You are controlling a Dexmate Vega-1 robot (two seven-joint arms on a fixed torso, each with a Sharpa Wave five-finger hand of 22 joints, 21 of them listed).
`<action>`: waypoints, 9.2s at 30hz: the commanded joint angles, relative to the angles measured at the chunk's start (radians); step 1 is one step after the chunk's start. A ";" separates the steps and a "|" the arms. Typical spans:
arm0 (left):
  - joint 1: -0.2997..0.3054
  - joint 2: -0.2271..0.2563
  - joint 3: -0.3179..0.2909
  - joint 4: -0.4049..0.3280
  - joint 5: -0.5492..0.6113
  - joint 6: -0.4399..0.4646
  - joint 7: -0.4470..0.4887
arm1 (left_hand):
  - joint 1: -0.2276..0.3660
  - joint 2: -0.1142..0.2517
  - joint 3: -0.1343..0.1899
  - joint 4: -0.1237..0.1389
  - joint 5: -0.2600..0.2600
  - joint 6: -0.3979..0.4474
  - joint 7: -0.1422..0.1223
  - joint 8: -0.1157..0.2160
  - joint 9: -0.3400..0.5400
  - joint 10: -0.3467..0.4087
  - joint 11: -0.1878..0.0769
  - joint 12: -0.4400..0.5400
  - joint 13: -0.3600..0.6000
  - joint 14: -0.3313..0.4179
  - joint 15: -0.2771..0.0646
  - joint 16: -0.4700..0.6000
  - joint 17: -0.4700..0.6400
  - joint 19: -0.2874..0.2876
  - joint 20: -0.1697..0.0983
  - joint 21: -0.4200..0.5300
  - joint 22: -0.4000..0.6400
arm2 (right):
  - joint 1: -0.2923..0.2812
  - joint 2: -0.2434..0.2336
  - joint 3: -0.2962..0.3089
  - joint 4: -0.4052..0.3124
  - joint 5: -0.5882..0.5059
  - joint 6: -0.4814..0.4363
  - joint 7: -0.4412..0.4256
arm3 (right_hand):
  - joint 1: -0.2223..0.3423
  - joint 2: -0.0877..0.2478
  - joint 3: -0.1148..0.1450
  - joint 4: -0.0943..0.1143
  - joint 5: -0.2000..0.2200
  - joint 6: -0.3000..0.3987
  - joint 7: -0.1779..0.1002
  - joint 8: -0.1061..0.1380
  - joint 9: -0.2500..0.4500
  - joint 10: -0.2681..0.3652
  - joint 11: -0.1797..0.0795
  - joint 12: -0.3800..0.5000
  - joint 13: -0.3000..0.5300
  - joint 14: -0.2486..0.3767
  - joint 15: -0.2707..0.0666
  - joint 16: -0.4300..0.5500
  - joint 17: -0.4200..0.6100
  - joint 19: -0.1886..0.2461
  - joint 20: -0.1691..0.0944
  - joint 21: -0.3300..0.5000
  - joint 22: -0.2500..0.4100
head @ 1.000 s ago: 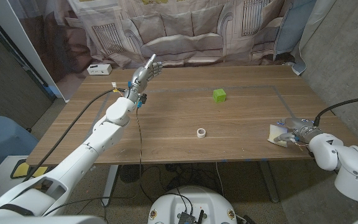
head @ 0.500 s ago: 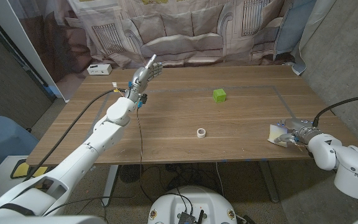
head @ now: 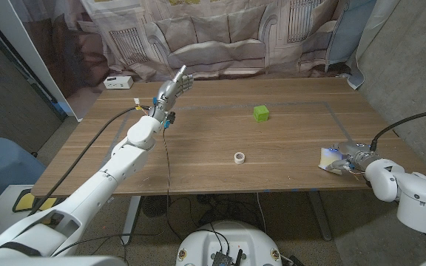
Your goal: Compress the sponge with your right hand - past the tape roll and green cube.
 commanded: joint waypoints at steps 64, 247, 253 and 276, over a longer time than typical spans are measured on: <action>0.030 -0.004 -0.014 -0.004 -0.012 -0.018 0.014 | 0.001 0.018 -0.001 -0.008 -0.003 0.013 -0.003 -0.003 0.004 0.010 -0.002 -0.004 0.002 0.008 -0.001 -0.001 0.002 0.007 0.002 -0.001 0.002 | 0.113 -0.036 -0.226 0.048 0.152 0.014 -0.477 | 0.041 0.050 0.006 -0.001 -0.004 0.456 -0.110 0.103 -0.005 0.452 -0.101 0.060 0.001 0.548 -0.128 0.166 0.049 0.425 -0.053 0.123 0.022; -0.077 -0.061 0.008 0.143 -0.029 -0.037 -0.018 | 0.004 0.033 0.005 -0.017 -0.005 0.029 -0.007 -0.002 0.005 0.019 -0.003 -0.006 0.004 0.018 -0.001 0.000 0.003 0.009 0.005 0.000 0.002 | -0.131 0.551 0.230 0.019 -0.371 0.327 -0.425 | 0.285 0.134 -0.058 0.014 -0.038 0.556 0.019 -0.012 0.002 0.528 0.055 0.013 0.012 0.753 -0.199 0.117 0.186 0.554 -0.167 0.323 0.011; -0.080 -0.064 0.010 0.149 -0.030 -0.037 -0.021 | 0.004 0.034 0.006 -0.017 -0.005 0.029 -0.006 -0.002 0.005 0.018 -0.001 -0.006 0.004 0.018 0.000 0.000 0.003 0.009 0.004 0.000 0.002 | -0.131 0.553 0.235 0.023 -0.359 0.339 -0.426 | 0.313 0.152 -0.045 0.001 -0.037 0.583 0.020 -0.005 0.002 0.558 0.061 0.022 0.012 0.787 -0.217 0.132 0.194 0.579 -0.177 0.338 0.014; -0.081 -0.065 0.014 0.146 -0.026 -0.030 -0.014 | 0.005 0.035 0.007 -0.019 -0.006 0.030 -0.009 -0.002 0.005 0.021 0.000 -0.006 0.004 0.020 -0.003 0.000 0.003 0.010 0.003 0.000 0.002 | -0.123 0.571 0.246 0.047 -0.346 0.402 -0.469 | 0.509 0.193 0.016 -0.026 -0.031 0.686 0.014 0.013 0.012 0.651 0.059 0.038 0.019 0.962 -0.241 0.193 0.248 0.654 -0.224 0.437 0.038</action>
